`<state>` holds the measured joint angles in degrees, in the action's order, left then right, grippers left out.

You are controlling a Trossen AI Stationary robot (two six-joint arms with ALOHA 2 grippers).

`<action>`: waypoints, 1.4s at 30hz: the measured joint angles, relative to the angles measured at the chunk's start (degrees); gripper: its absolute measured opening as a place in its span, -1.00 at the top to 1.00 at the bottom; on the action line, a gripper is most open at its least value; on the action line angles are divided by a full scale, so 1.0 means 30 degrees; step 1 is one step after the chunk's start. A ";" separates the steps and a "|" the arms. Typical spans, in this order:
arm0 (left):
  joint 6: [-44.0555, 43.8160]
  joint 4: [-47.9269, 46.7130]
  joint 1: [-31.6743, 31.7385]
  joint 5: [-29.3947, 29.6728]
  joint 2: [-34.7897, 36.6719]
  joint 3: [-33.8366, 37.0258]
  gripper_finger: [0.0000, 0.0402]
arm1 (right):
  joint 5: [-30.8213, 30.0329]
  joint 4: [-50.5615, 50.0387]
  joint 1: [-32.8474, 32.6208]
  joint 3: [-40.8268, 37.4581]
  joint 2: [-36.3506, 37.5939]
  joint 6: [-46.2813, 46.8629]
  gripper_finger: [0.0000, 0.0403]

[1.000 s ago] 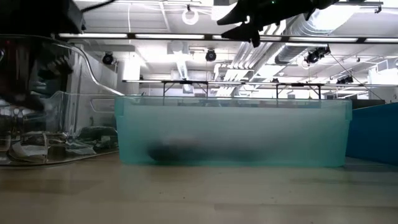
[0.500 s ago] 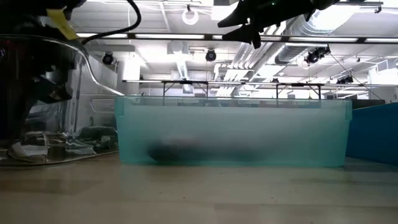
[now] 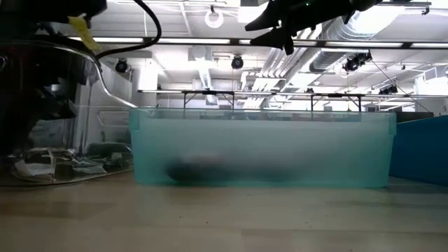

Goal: Organize candy in baskets
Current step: Put the brown white chocolate bar into the transparent bin, then put the brown chocolate bar into the green bin

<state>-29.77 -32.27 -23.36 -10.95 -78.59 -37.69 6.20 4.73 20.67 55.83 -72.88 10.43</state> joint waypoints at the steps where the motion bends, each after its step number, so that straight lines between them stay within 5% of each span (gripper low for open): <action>1: -0.0055 -0.0049 0.0253 -0.0320 0.0108 -0.0012 0.47 | 0.0000 0.0000 0.0000 0.0000 -0.0003 0.0000 -0.15; 8: 0.2050 -0.4156 0.3540 -0.1987 0.2060 -0.1880 0.17 | -0.0006 0.0997 0.0000 0.0000 0.0134 0.0004 -0.15; 13: 0.5460 -0.6284 0.7609 0.0320 0.4393 -0.4938 0.14 | -0.0531 0.1154 0.0042 0.0471 0.0881 -0.0112 -0.15; 18: 0.7620 -0.2910 1.2132 0.3526 0.6137 -0.7119 0.14 | -0.1329 -0.1057 0.0358 0.1009 0.1202 0.0319 -0.15; 23: 0.6983 0.1261 1.5836 0.2916 0.6727 -0.7076 0.14 | -0.1382 -0.3089 0.0365 0.1013 0.1195 0.2535 -0.15; 32: 0.7992 0.0589 1.7953 0.2706 0.6800 -0.7038 0.14 | -0.8242 -1.4315 0.2075 -0.0007 0.1126 0.8621 -0.15; 42: 0.9092 -0.0450 1.8626 0.2658 0.6770 -0.7038 0.14 | -0.8524 -1.4873 0.7442 -0.6039 0.1078 1.3530 -0.15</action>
<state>-2.50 -33.62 32.52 -2.98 -58.28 -58.81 -19.37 -39.89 42.99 37.72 -69.65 51.02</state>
